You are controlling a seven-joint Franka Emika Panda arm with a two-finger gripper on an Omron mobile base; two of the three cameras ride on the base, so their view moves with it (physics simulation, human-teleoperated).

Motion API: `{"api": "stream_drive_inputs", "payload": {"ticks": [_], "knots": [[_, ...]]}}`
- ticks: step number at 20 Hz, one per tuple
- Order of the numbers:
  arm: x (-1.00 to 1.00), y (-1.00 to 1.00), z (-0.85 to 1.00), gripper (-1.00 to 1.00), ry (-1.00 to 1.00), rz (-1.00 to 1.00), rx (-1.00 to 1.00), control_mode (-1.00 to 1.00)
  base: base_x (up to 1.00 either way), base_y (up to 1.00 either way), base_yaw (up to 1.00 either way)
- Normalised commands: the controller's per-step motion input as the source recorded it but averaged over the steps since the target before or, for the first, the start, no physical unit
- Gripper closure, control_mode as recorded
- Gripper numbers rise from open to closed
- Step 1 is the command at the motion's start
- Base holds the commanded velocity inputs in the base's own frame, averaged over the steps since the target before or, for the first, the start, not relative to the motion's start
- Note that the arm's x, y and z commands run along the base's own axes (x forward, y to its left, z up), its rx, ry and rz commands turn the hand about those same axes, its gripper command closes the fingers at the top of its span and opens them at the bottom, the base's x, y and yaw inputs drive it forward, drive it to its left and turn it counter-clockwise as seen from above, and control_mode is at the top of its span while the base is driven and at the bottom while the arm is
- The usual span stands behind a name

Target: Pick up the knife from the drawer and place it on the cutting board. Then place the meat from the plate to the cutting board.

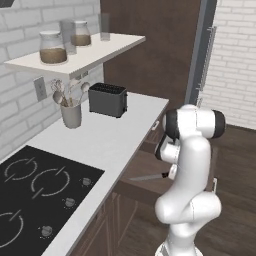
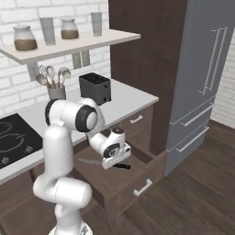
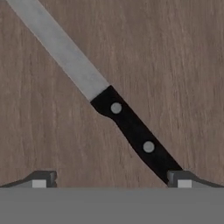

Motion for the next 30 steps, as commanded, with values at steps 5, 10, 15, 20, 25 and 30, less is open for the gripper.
{"api": "stream_drive_inputs", "payload": {"ticks": [5,10,15,20,25,30], "knots": [[0.39,-0.08,-0.02,-1.00,0.00,0.02,0.00,-1.00,0.00,0.00,0.00],[0.15,-0.17,-0.34,-1.00,0.00,0.05,0.00,-1.00,0.00,0.00,0.00],[0.01,-0.14,-0.40,-1.00,0.00,0.06,0.00,-1.00,0.00,0.00,0.00],[0.00,-0.03,-0.46,-1.00,0.00,0.06,0.00,-1.00,0.00,0.00,0.00],[-0.03,0.00,-0.54,1.00,0.00,0.06,0.00,-1.00,0.00,0.00,0.00],[-0.39,0.01,-0.49,1.00,0.00,0.04,-0.03,-1.00,0.00,0.00,0.00]]}}
